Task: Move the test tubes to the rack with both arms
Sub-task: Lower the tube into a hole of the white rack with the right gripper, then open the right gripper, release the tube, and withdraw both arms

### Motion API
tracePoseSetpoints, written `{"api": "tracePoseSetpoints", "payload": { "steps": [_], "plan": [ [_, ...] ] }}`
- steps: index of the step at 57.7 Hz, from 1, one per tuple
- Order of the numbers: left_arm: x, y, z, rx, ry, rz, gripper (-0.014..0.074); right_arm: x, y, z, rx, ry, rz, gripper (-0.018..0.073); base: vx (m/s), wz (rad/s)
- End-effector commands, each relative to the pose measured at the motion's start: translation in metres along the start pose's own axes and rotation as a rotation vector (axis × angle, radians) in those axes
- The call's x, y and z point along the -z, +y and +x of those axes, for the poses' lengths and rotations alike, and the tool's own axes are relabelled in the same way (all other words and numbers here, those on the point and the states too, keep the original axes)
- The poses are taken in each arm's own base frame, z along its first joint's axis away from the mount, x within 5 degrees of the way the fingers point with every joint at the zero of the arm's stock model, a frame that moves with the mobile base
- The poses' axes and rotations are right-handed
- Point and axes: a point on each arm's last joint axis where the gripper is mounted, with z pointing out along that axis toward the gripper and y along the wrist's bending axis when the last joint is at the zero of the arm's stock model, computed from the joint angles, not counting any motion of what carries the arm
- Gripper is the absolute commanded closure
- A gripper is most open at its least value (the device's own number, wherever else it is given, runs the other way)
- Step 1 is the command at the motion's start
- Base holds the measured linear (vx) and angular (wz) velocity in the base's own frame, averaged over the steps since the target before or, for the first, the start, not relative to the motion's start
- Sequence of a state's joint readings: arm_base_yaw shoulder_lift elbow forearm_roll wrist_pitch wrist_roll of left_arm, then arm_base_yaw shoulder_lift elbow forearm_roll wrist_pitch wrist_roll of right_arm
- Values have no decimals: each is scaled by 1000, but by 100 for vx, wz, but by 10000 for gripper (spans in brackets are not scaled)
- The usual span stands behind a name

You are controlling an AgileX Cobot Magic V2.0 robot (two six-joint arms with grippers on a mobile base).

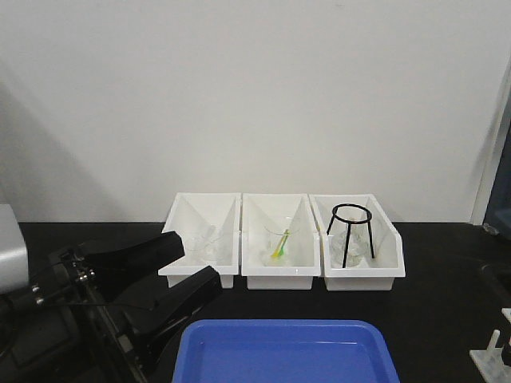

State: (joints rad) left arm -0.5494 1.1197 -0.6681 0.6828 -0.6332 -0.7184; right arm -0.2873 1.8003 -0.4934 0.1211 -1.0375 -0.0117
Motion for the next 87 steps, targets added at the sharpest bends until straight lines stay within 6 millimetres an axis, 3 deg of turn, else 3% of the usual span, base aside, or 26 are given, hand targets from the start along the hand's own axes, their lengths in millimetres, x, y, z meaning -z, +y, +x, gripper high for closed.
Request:
{"api": "tracePoseSetpoints", "payload": {
  "steps": [1, 52, 70, 87],
  "plan": [
    [1, -6, -21, 8, -107, 37, 115, -1, 0, -22, 5, -140, -2, 344, 0, 0],
    [1, -6, -21, 8, -107, 37, 115, -1, 0, -22, 6, -140, -3, 284, 0, 0],
    [1, -6, -21, 8, -107, 37, 115, -1, 0, -22, 5, -140, -2, 197, 0, 0],
    [1, -6, -21, 8, -107, 37, 115, 0, 0, -25, 5, -166, -1, 197, 0, 0]
  ]
}}
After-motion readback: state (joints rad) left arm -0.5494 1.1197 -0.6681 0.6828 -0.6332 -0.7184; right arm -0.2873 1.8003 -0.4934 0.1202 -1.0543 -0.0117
